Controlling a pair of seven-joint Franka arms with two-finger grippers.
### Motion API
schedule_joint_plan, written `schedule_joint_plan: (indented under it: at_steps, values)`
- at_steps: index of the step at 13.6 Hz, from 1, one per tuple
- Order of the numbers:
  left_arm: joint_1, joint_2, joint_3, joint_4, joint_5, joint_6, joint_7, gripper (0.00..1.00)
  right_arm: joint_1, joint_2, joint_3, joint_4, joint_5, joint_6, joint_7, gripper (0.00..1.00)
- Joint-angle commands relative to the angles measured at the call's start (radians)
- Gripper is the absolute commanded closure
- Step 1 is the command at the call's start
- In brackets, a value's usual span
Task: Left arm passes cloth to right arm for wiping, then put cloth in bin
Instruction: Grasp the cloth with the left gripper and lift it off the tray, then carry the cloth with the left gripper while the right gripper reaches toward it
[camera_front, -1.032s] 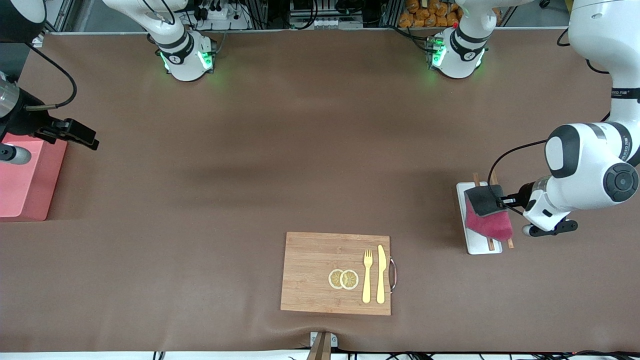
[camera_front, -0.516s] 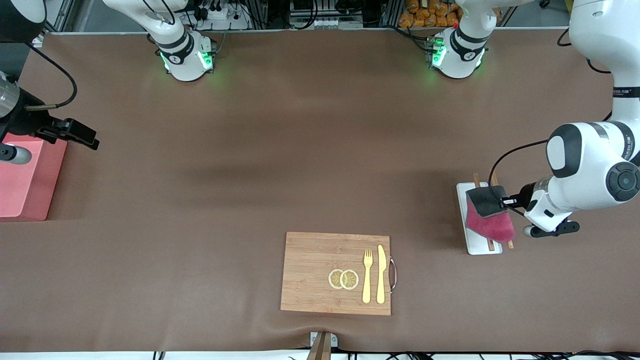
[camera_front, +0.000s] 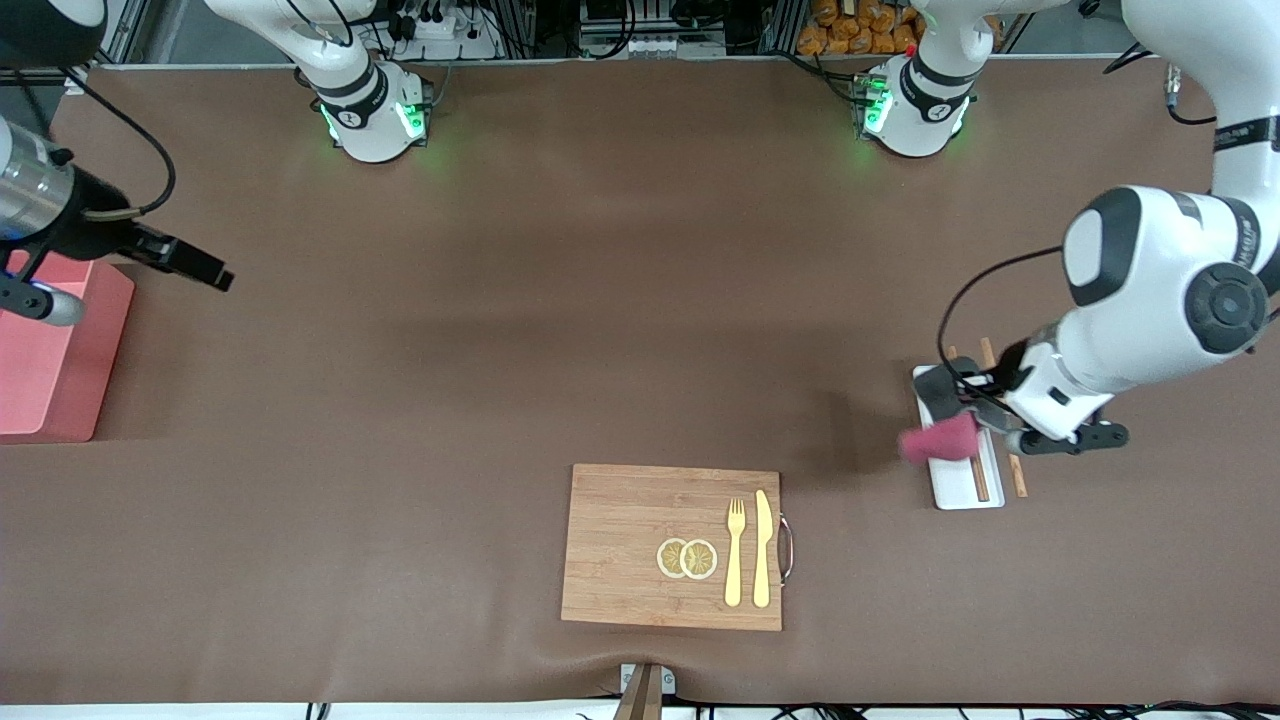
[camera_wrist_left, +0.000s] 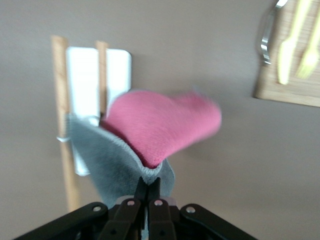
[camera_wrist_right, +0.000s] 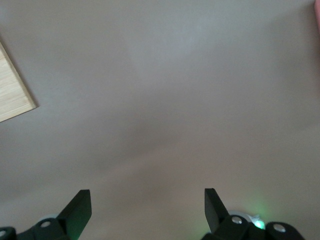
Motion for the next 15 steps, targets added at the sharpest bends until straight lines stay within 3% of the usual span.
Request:
schedule_joint_plan:
  at_steps: [1,4,6,8,11,15]
  values:
    - [0.0,0.004,-0.113,0.047,-0.033,-0.03,-0.184,1.0,0.013,0.012,0.0,0.021,0.141,-0.081,0.264,0.0]
    - [-0.055,0.052,-0.23,0.134,-0.076,-0.028,-0.465,1.0,0.111,0.039,0.0,0.019,0.19,-0.099,0.516,0.0]
    - [-0.162,0.111,-0.236,0.227,-0.094,-0.015,-0.611,1.0,0.165,0.076,0.0,0.019,0.23,-0.098,0.654,0.0]
    - [-0.265,0.171,-0.236,0.309,-0.099,0.051,-0.776,1.0,0.157,0.143,-0.001,0.021,0.366,-0.09,0.761,0.0]
    - [-0.367,0.201,-0.236,0.317,-0.1,0.24,-1.016,1.0,0.14,0.244,-0.006,0.018,0.538,-0.07,0.829,0.0]
    - [-0.457,0.228,-0.236,0.32,-0.105,0.396,-1.239,1.0,0.169,0.321,-0.004,-0.03,0.59,0.13,0.885,0.0]
